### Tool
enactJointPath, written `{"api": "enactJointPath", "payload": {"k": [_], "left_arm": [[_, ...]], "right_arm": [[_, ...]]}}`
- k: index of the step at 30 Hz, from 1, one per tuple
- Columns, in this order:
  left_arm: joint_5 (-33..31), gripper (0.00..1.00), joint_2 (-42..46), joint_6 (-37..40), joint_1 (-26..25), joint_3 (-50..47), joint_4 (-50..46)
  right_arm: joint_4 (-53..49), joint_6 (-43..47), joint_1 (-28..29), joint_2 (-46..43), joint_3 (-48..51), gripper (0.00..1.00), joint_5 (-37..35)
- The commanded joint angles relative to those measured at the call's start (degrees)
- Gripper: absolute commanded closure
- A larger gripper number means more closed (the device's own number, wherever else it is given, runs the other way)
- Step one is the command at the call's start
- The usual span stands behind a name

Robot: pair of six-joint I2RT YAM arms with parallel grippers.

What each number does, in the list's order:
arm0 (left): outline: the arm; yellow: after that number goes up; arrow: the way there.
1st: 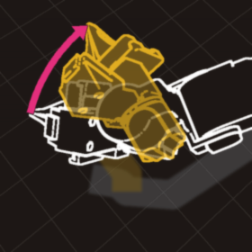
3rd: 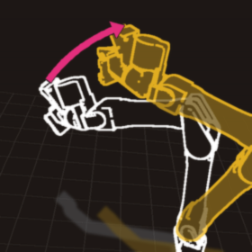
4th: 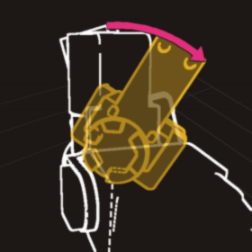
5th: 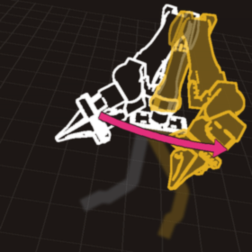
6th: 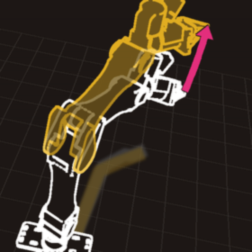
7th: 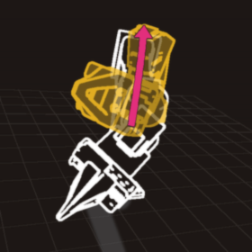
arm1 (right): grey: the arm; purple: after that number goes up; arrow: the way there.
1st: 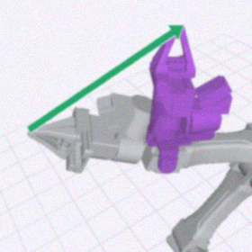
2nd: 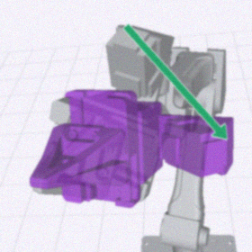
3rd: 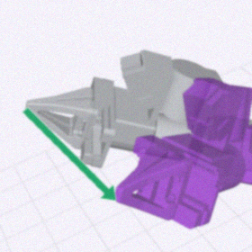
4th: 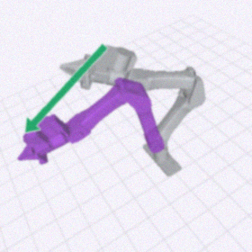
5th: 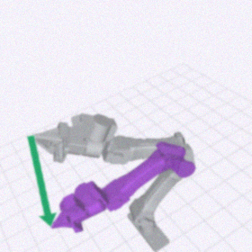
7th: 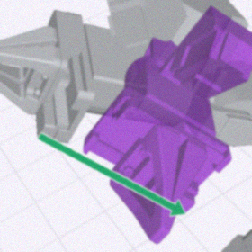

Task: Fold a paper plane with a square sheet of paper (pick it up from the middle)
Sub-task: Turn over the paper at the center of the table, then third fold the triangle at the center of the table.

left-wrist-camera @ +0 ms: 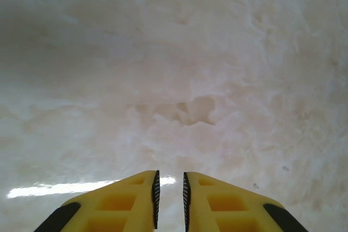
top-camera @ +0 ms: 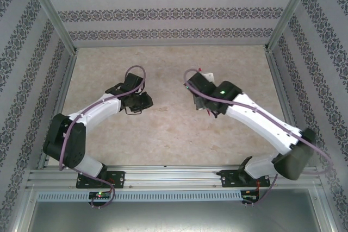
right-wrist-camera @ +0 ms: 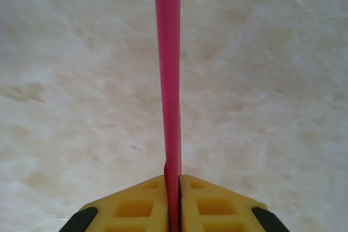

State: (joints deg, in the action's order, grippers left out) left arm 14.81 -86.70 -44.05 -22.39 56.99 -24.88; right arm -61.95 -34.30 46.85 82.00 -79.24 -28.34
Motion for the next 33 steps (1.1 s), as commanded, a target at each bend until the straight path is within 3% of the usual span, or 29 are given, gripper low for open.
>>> {"api": "enactJointPath", "payload": {"k": [1,5,10,11,14,18,21,25,33], "left_arm": [[-5.4,0.78,3.5,-3.9,2.4,-2.2,-3.9],[-7.4,0.78,5.8,-5.5,5.7,-4.0,-6.6],[-8.2,0.77,8.2,-6.0,8.4,-5.5,-8.4],[-8.2,0.77,8.5,-6.0,8.8,-5.6,-8.7],[-8.0,0.77,9.2,-5.3,9.7,-5.9,-9.0],[-5.5,0.77,8.6,-4.2,9.7,-6.2,-7.2],[-0.9,0.77,7.9,-3.3,9.7,-6.7,-3.6],[7.4,0.77,6.0,-2.6,9.4,-7.4,2.8],[13.3,0.78,0.8,-1.3,6.2,-5.1,5.3]], "right_arm": [[-8.3,-2.3,3.2,9.0,-1.0,0.88,-8.7],[-7.7,-4.7,7.7,21.4,-6.1,0.88,-7.7],[-0.8,-1.9,11.1,33.1,-12.8,0.79,6.4],[2.3,-1.7,11.3,32.5,-12.0,0.75,9.6],[18.2,-2.0,10.3,24.6,-3.5,0.49,23.1],[41.5,-8.1,4.5,12.3,13.5,0.42,40.0],[53.1,-13.8,-0.7,7.6,23.9,0.55,46.4],[60.8,-17.6,-3.8,8.3,29.4,0.79,52.1],[68.9,-21.4,-3.8,18.7,31.2,0.89,56.1]]}}
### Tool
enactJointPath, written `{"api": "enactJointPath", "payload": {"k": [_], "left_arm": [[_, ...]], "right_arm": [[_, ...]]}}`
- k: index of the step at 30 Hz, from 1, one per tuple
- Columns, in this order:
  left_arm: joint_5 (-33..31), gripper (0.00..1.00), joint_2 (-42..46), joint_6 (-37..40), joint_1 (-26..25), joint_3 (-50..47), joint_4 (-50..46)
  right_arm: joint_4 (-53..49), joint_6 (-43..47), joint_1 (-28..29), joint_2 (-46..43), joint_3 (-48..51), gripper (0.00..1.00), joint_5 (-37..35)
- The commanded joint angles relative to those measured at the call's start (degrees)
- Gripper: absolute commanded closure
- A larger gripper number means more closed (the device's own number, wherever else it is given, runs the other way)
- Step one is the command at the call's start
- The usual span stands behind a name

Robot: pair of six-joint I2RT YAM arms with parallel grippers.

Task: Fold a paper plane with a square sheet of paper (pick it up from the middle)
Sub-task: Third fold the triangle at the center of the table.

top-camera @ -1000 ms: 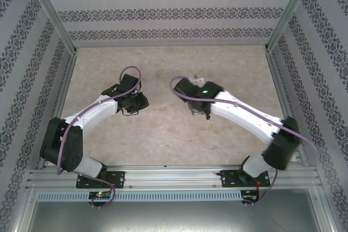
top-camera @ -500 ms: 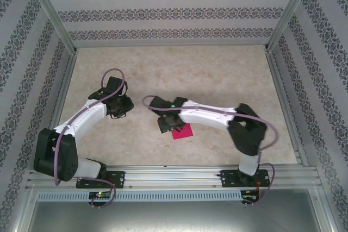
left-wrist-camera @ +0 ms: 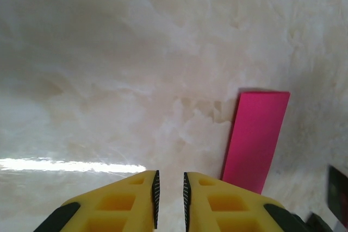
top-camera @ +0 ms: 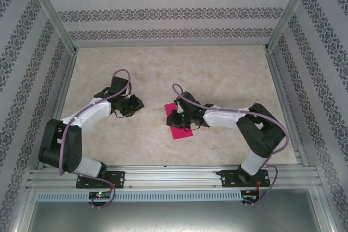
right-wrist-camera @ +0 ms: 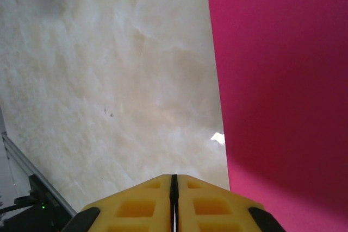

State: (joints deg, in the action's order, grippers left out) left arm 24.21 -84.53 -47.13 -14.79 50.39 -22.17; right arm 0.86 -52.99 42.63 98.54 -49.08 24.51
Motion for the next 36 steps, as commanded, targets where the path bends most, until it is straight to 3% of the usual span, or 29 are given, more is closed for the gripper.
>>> {"api": "enactJointPath", "payload": {"k": [1,10,15,18,25,31,36], "left_arm": [[4.4,0.78,-1.8,1.8,-1.8,2.0,2.8],[8.0,0.78,-8.5,3.3,-6.1,7.3,3.2],[9.9,0.78,-13.1,3.4,-8.5,11.7,3.5],[10.9,0.78,-16.0,3.9,-10.2,14.8,2.9],[12.3,0.79,-21.5,3.9,-12.9,18.3,3.0],[9.7,0.81,-26.3,4.6,-13.9,20.6,0.7],[7.2,0.82,-27.7,6.0,-13.9,21.7,-0.8]], "right_arm": [[5.8,-2.9,0.3,3.2,1.1,0.89,3.0],[11.5,-7.6,-0.2,8.2,4.7,0.91,2.9],[20.9,-11.6,0.2,5.3,6.8,0.89,2.6],[20.7,-11.3,0.5,0.7,7.9,0.87,0.9],[8.9,-9.2,-2.5,-12.8,15.2,0.85,-6.3],[-3.2,-4.3,-7.6,-19.7,17.5,0.7,-8.3],[-7.7,-1.6,-9.3,-20.7,16.8,0.63,-8.3]]}}
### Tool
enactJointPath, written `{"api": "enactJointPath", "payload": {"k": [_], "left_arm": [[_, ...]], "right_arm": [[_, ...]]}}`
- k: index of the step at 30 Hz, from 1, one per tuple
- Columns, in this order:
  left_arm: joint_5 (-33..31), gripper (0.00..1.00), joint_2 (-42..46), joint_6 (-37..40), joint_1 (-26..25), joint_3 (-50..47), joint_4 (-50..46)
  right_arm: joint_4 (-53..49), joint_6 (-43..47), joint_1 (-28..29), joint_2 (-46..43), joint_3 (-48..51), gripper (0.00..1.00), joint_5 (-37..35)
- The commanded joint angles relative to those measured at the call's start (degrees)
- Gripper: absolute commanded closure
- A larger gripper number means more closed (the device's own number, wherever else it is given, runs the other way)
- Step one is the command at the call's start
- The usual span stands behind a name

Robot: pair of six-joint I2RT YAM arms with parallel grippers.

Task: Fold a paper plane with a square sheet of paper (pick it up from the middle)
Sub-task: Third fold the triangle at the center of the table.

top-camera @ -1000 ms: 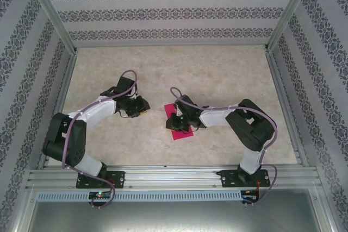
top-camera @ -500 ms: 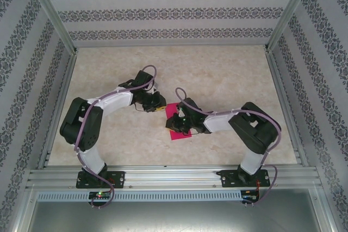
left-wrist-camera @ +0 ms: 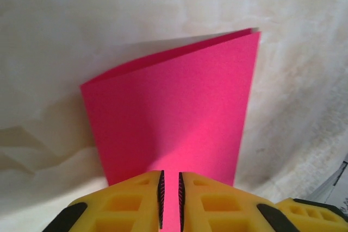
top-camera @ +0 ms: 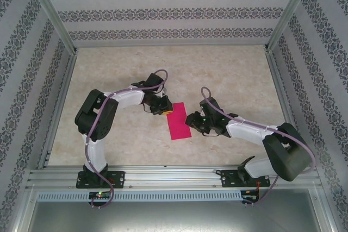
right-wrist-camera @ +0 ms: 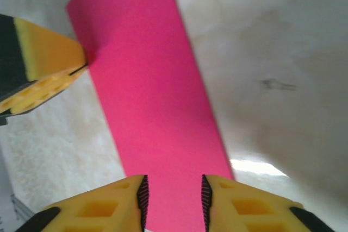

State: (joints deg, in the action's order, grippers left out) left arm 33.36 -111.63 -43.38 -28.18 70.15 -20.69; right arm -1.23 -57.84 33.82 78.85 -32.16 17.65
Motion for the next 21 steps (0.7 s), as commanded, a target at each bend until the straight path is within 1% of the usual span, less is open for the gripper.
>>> {"api": "enactJointPath", "payload": {"k": [1,12,21], "left_arm": [[-2.5,0.82,-1.0,2.6,-0.5,2.2,-2.9],[-3.7,0.82,-4.1,4.2,-0.4,2.3,-4.0],[-3.5,0.82,-4.1,4.7,-0.4,1.9,-4.0]], "right_arm": [[-5.6,3.4,-0.7,-0.7,-0.3,0.62,-1.0],[-0.8,2.7,-0.4,4.3,-0.4,0.59,3.0],[5.1,0.5,-0.4,7.5,0.2,0.59,6.0]]}}
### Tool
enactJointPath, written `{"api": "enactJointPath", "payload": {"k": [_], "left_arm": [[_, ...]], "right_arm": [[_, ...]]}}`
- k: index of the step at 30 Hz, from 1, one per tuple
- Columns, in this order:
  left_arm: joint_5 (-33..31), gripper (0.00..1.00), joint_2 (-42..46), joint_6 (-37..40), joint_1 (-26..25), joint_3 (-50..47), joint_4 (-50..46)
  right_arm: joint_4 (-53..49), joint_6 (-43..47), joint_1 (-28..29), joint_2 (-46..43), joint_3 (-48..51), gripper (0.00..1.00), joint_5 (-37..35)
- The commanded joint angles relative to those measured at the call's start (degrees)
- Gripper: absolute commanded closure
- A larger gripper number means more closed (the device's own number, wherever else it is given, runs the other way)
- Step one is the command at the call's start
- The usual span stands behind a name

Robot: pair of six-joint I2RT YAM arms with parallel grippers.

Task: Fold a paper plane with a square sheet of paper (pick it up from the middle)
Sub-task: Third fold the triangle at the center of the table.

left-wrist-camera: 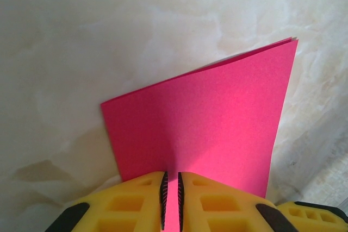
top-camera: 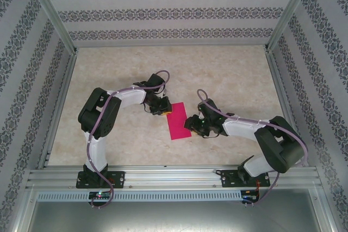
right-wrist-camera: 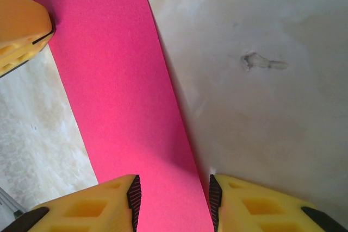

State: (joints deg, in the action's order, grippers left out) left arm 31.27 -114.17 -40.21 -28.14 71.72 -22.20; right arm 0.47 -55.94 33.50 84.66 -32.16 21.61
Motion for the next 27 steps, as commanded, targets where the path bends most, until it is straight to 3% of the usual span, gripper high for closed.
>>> {"api": "enactJointPath", "payload": {"k": [1,13,19,27], "left_arm": [[-1.4,0.82,-1.6,1.6,-0.5,0.4,-2.6],[-0.2,0.82,-1.5,2.8,-0.5,0.4,-2.4],[0.2,0.82,-1.2,3.0,-0.4,0.3,-2.3],[0.2,0.82,-1.0,3.0,-0.4,0.3,-2.2]], "right_arm": [[4.1,-1.8,-0.1,2.0,0.2,0.59,2.1],[12.5,-4.4,-1.6,3.0,0.4,0.61,4.4],[12.8,-4.4,-2.4,2.6,0.3,0.68,4.5],[12.2,-4.5,-3.3,2.6,0.9,0.65,4.2]]}}
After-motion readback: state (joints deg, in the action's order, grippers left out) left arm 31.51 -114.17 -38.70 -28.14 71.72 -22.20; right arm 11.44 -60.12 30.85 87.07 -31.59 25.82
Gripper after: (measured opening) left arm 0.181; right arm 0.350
